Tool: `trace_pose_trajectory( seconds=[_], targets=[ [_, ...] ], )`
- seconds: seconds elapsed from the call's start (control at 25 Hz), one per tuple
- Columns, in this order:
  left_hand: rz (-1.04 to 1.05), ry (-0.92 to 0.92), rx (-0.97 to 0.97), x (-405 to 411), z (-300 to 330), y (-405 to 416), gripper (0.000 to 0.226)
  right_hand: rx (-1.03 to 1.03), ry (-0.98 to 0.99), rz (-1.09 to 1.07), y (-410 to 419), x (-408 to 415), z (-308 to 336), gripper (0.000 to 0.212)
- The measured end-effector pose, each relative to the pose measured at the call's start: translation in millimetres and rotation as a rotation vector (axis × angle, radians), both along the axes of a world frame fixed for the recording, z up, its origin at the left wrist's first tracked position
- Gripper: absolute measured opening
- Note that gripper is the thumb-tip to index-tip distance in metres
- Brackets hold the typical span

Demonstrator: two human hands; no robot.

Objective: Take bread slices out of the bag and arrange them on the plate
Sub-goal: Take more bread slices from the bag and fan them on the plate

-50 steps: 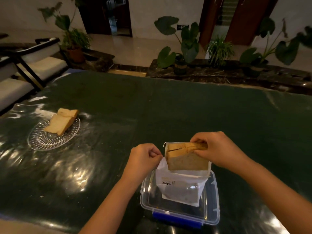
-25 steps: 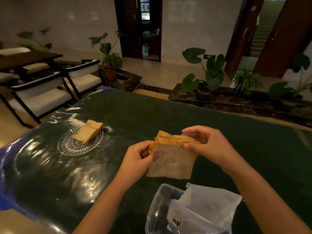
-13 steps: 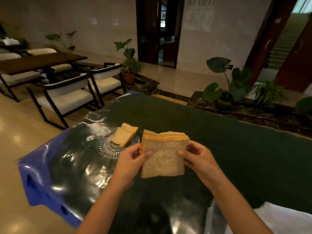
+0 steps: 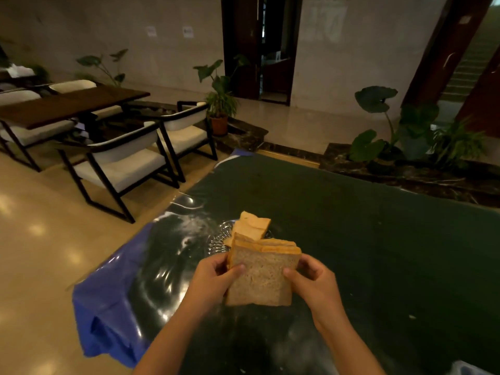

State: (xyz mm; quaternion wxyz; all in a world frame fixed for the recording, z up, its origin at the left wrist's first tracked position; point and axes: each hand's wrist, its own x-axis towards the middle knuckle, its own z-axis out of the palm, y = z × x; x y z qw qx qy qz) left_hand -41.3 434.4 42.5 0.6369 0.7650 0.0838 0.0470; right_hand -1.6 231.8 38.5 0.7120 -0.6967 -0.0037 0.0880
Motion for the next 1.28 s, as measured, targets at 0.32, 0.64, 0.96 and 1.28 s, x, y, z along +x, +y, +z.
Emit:
trace_pose_trajectory(
  seconds=[0.32, 0.64, 0.96, 1.28],
  targets=[
    [-0.020, 0.101, 0.105, 79, -38, 65, 0.011, 0.035, 0.129, -0.036, 68, 66, -47, 0.027],
    [-0.214, 0.213, 0.105, 132, -92, 131, 0.031, 0.010, 0.298, -0.302, 129, 84, -95, 0.027],
    [-0.386, 0.295, 0.079, 179, -141, 160, 0.032, -0.043, 0.356, -0.492, 170, 94, -126, 0.023],
    [-0.348, 0.313, 0.125, 218, -187, 142, 0.032, -0.245, 0.391, -0.538, 161, 140, -165, 0.020]
  ],
)
